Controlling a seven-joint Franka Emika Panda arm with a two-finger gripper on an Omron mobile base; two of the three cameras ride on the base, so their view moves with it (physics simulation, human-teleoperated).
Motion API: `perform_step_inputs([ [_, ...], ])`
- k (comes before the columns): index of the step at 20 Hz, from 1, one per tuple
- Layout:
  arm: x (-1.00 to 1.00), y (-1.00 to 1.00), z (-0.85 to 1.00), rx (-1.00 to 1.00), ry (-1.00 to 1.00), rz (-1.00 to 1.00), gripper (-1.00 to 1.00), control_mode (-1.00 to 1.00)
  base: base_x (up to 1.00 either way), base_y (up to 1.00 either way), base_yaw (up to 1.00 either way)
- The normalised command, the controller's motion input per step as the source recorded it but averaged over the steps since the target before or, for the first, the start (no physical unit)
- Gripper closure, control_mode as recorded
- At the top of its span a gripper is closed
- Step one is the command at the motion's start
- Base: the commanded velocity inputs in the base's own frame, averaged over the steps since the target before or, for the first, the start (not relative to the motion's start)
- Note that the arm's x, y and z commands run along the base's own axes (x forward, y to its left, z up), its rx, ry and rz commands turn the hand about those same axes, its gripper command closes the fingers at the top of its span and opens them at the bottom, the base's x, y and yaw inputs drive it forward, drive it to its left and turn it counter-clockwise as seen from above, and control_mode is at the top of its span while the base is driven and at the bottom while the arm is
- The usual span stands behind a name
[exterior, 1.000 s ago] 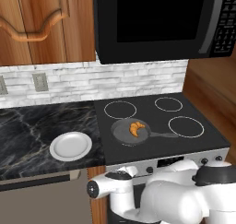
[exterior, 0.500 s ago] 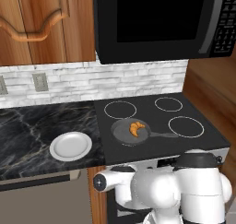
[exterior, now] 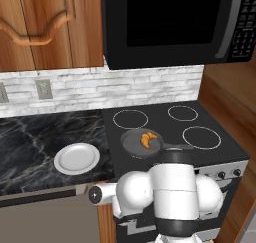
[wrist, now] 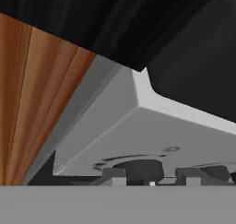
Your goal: Pick the croissant and place it on the pan. Then turn on the stove to warm the croissant.
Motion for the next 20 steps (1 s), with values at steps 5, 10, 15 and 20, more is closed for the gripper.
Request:
perform_step_inputs([
  [5,0.27,-0.01,-0.36,0.02,0.01,0.00,-1.00,-1.00,0.00,0.00,0.00],
  [10,0.01,-0.18,-0.27,0.01,0.00,0.00,-1.00,-1.00,0.00,0.00,0.00],
  [15,0.00,-0.48,-0.18,0.01,-0.01,0.00,-1.00,-1.00,0.00,0.00,0.00],
  [20,0.00,-0.82,-0.04,0.02,0.00,-0.01,-1.00,-1.00,0.00,0.00,0.00],
])
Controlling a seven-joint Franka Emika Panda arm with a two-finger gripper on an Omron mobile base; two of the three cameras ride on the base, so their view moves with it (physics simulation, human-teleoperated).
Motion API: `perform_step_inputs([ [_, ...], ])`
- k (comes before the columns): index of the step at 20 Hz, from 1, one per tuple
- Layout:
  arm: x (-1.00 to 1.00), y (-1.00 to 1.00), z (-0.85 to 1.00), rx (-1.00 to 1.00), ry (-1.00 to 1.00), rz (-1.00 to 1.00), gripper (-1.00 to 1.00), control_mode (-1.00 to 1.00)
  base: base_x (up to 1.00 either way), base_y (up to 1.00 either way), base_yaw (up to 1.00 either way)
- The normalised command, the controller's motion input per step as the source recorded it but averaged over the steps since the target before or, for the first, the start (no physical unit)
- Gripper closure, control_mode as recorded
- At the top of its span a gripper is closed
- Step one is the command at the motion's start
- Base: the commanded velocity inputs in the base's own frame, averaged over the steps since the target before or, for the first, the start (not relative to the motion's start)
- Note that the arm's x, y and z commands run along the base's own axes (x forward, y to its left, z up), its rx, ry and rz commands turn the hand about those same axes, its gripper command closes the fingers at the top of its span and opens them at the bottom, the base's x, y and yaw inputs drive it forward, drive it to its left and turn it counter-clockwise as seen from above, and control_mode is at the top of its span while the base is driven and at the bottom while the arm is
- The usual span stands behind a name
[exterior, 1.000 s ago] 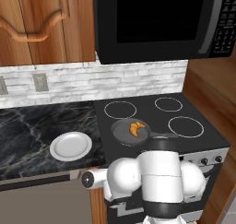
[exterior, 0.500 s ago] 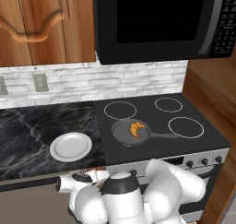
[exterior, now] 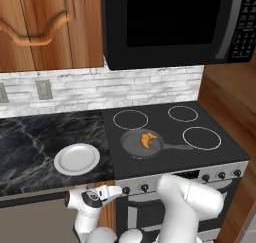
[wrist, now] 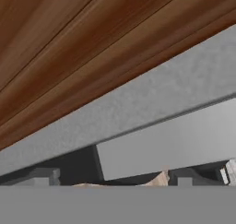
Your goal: Pick the croissant and place it on the pan. Then turn on the stove to warm the croissant.
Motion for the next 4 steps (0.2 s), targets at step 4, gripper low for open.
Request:
perform_step_inputs([
  [4,0.00,-0.91,0.00,0.03,0.00,-0.02,-1.00,-1.00,0.00,0.00,0.00],
])
